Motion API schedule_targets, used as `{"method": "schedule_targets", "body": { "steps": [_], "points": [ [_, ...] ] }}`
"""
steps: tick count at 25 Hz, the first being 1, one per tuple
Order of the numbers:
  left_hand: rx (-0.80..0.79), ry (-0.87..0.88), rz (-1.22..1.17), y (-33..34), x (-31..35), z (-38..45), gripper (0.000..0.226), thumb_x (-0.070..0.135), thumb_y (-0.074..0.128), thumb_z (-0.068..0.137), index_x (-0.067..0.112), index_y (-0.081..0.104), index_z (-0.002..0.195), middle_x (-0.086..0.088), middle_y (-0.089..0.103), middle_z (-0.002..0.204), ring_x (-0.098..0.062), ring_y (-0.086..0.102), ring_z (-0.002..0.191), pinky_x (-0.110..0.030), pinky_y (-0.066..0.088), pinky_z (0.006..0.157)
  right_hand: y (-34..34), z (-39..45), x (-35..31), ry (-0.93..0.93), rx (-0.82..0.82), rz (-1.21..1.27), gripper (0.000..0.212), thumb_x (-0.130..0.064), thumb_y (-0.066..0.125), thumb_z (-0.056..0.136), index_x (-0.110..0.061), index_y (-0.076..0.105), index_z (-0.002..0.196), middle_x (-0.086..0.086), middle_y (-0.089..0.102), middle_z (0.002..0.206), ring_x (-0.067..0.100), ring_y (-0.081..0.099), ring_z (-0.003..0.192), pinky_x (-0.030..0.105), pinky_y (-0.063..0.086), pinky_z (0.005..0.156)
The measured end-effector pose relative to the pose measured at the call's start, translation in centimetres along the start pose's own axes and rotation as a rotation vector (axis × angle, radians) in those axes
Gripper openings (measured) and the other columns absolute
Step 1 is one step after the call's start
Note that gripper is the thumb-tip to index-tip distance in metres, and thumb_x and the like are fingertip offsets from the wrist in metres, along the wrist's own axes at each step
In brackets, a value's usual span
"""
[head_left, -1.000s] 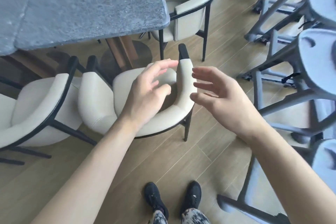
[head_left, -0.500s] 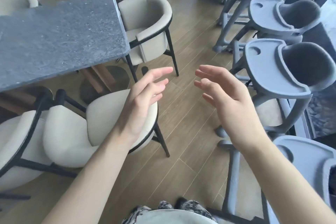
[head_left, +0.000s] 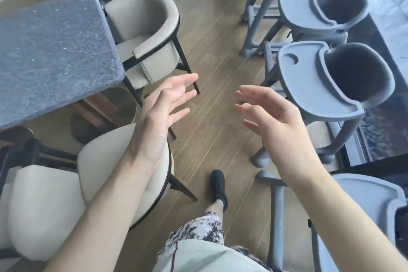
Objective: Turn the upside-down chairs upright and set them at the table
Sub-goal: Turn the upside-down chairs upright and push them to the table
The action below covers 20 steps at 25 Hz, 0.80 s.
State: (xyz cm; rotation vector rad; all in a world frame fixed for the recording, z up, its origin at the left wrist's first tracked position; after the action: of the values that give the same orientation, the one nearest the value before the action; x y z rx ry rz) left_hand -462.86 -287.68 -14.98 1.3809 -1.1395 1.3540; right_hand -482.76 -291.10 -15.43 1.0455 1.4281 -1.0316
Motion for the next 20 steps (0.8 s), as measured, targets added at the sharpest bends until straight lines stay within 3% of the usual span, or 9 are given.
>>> {"method": "schedule_targets", "body": {
  "steps": [6, 12, 20],
  "points": [
    [0.155, -0.022, -0.110, -3.2, -0.5, 12.9, 0.047, 0.052, 0.048, 0.077, 0.034, 0.074, 0.111, 0.013, 0.069, 0.129, -0.009, 0.065, 0.120, -0.045, 0.048, 0.103, 2.6, 13.4, -1.5, 0.015, -0.057, -0.040, 0.026, -0.014, 0.061, 0.096, -0.027, 0.069, 0.117, -0.016, 0.070, 0.118, 0.002, 0.067, 0.107, 0.034, 0.050, 0.100],
    [0.107, -0.029, -0.142, -5.7, 1.4, 24.0, 0.054, 0.056, 0.048, 0.075, 0.035, 0.071, 0.120, 0.016, 0.064, 0.135, -0.005, 0.059, 0.126, -0.043, 0.042, 0.109, 4.8, 26.1, -6.0, -0.045, -0.112, -0.082, 0.031, -0.013, 0.059, 0.096, -0.025, 0.067, 0.123, -0.016, 0.069, 0.122, 0.000, 0.065, 0.110, 0.037, 0.048, 0.104],
    [0.146, -0.011, -0.150, -7.6, 2.3, 35.9, 0.048, 0.060, 0.046, 0.073, 0.044, 0.075, 0.108, 0.018, 0.063, 0.135, -0.003, 0.061, 0.123, -0.038, 0.043, 0.106, 6.9, 39.4, -6.8, -0.044, -0.203, -0.113, 0.032, -0.015, 0.057, 0.096, -0.026, 0.066, 0.125, -0.016, 0.069, 0.121, 0.002, 0.063, 0.116, 0.035, 0.051, 0.102]
  ]
}}
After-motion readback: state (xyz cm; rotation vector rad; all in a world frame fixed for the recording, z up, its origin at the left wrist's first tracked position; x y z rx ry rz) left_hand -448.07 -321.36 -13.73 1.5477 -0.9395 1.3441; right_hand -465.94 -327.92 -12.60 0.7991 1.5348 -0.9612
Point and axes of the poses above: each hand's wrist, its own z-axis towards the middle knuckle, its own y-axis out of the palm, x = y × z, the point moved 4 cm from there along z, towards the middle knuckle
